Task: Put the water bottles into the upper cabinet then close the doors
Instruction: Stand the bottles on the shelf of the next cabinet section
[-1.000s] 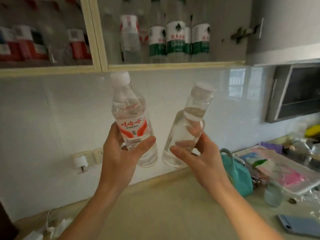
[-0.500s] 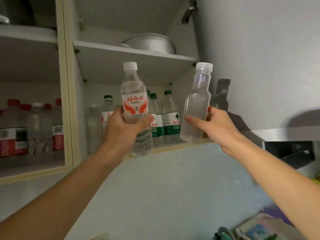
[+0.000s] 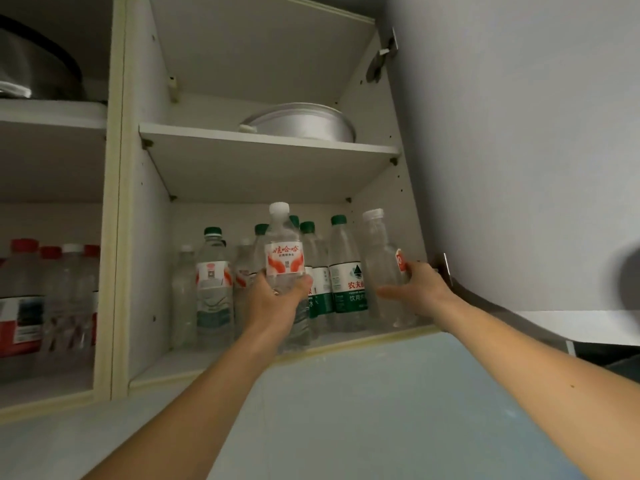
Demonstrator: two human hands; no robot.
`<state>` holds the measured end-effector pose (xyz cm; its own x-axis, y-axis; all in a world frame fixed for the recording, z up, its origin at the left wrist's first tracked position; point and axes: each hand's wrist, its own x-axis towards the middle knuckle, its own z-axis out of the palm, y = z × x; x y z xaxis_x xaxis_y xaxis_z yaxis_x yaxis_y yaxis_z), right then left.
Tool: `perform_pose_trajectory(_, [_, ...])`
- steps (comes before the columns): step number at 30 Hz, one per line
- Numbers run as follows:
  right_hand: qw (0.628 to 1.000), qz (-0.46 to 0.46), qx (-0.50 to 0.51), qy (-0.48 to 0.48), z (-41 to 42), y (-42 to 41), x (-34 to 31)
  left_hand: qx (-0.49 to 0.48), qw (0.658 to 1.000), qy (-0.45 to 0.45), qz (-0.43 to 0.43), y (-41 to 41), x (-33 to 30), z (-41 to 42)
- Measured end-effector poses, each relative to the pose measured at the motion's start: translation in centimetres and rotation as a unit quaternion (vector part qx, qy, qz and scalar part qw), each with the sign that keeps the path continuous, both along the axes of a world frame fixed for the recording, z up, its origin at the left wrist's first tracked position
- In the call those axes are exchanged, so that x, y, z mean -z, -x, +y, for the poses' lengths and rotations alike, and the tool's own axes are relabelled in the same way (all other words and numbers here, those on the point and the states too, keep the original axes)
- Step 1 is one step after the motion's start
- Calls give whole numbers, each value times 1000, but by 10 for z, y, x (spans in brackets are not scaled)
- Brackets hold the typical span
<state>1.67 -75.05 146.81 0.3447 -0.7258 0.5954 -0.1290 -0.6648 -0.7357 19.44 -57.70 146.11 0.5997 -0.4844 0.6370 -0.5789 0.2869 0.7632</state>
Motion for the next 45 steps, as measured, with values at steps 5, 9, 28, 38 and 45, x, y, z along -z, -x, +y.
perform_pose_trajectory(5, [998, 6, 50, 40, -20, -19, 15, -62, 998, -5, -29, 10, 4, -36])
perform_pose_trajectory(9, [990, -3, 117, 74, -21, -37, 29, -187, 978, -20, -90, 25, 9, -64])
perform_pose_trajectory(28, [969, -19, 177, 169, -29, -46, 53, -254, 921, -103, -277, 26, 14, -66])
perform_pose_trajectory(38, [961, -112, 169, 190, -27, -48, 61, -234, 920, -158, -273, 41, 18, -91])
perform_pose_trajectory(45, [966, -111, 178, 149, -28, -48, 57, -267, 899, -176, -300, 46, 13, -114])
